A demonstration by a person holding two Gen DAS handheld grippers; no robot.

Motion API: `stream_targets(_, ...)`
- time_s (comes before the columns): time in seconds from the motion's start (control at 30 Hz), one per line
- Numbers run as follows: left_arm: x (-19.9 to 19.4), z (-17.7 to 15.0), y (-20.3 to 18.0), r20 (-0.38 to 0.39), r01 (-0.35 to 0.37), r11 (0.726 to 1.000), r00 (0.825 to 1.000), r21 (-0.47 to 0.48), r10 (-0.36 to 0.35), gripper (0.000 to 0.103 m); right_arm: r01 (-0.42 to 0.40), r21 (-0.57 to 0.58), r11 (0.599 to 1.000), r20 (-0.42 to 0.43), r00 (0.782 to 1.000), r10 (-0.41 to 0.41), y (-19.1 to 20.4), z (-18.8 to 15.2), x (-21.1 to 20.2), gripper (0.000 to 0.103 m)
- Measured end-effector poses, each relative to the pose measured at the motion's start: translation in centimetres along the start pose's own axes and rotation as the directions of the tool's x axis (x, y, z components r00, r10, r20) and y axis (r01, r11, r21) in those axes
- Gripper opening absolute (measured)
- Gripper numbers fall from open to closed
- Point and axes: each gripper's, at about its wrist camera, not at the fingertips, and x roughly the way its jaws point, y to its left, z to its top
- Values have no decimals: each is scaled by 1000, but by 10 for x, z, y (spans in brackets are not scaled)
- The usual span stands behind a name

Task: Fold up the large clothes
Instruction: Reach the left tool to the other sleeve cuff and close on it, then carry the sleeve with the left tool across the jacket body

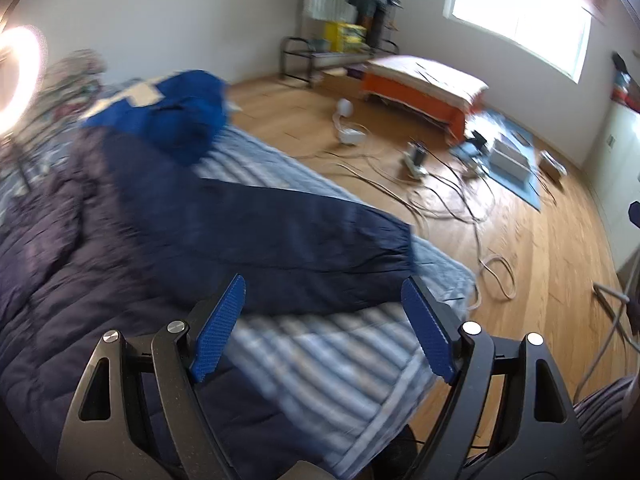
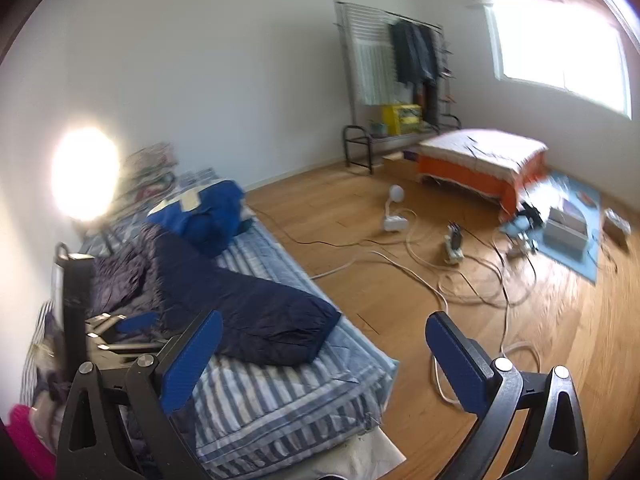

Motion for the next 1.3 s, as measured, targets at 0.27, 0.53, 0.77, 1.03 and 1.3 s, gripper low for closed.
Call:
stream_targets(0.27, 92, 18, -66, -158, 58, 996, 986, 66, -47, 83, 28, 60, 998, -10, 1000, -27, -23, -1, 0, 103)
stream_targets(0.53, 157, 18, -83, -294, -24, 994, 954, 107, 55, 83, 6, 106, 994, -6, 1000, -5, -31, 2, -2, 103)
stream_targets(0.77, 177, 10, -69, -314, -61, 995, 946, 77, 82, 72, -6, 76, 997, -5, 1000, 6, -18, 2, -1, 103)
stream_targets(1.03, 146, 27, -30, -256, 36, 997, 965, -69, -52, 10, -39, 59, 998, -11, 999, 39, -1, 4, 2, 103)
stream_targets(1.3, 54, 65, 59, -73, 85, 971, 992, -222, -103, 9, -74, -24, 997, -26, 997, 74, 37, 4, 8, 103)
